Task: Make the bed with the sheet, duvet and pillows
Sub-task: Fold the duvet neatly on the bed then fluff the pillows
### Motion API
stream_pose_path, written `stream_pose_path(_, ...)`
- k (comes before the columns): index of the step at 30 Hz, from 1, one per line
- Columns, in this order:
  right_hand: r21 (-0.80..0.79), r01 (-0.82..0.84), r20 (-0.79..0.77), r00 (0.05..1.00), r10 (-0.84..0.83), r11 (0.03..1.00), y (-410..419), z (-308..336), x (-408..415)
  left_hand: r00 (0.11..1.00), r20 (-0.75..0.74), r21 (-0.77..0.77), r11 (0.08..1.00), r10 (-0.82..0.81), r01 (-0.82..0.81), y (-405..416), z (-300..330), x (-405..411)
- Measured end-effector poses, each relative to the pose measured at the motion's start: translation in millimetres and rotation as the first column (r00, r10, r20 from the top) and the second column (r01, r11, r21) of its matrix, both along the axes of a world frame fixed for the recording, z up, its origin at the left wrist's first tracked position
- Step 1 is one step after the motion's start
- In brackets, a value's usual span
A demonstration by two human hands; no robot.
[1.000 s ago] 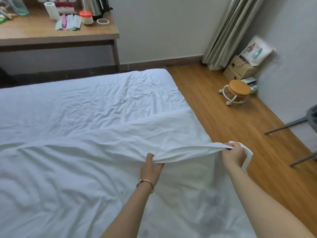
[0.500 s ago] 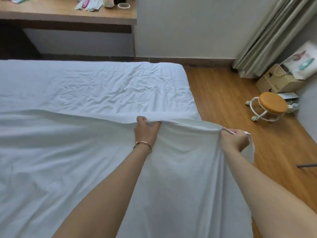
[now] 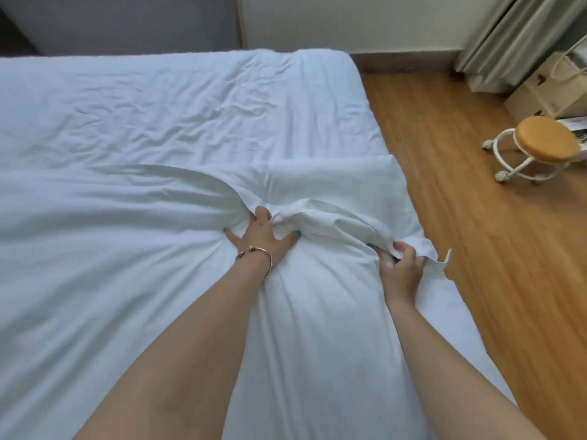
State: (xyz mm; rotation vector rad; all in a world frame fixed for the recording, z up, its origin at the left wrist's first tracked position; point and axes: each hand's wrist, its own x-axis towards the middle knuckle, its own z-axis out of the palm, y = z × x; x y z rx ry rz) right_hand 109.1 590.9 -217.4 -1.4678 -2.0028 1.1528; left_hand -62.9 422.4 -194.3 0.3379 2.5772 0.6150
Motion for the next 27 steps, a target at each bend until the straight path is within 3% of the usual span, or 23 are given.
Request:
stream_pose_path(4, -0.005, 0.049, 0.009, 0.999, -0.049, 0.999, -3, 30, 3, 0.989, -0.105, 0.090, 0.992, 0.101, -0.092, -12, 25, -6)
stream_pose_path(7, 0.264, 0.180, -0.133, 0.980, -0.149, 0.948, 8, 76, 7, 0.935, -0.259, 0.268, 0.948, 0.241, -0.170, -37, 56, -14)
stream_pose_path(10, 0.445, 0.141, -0.157, 0.984, -0.078, 0.884, 39, 142, -9, 0.915, -0.322, 0.407, 0.908, 0.243, -0.097, -29, 102, -36)
stream_pose_path(14, 0.400, 0.198, -0.130, 0.979, -0.159, 0.895, 73, 183, -60, 0.913, -0.269, 0.437, 0.884, 0.307, -0.168, 3, 138, -61)
stream_pose_path(18, 0.369, 0.205, -0.022, 0.977, -0.212, 0.906, 90, 171, -96, 0.944, -0.199, 0.347, 0.920, 0.262, -0.182, 24, 114, -74)
stream_pose_path(21, 0.229, 0.023, 0.061, 0.997, -0.038, 0.973, 95, 120, -107, 0.992, -0.095, 0.163, 0.985, 0.079, -0.063, 33, 57, -75)
stream_pose_path(24, -0.025, -0.221, 0.170, 0.960, 0.222, 0.975, 92, 45, -131, 0.962, -0.261, -0.100, 0.993, -0.086, 0.061, 41, 1, -76)
stream_pose_path(27, 0.101, -0.272, 0.335, 0.915, 0.225, 0.957, 93, -11, -152, 0.895, -0.433, -0.194, 0.981, -0.108, 0.025, 53, -31, -82)
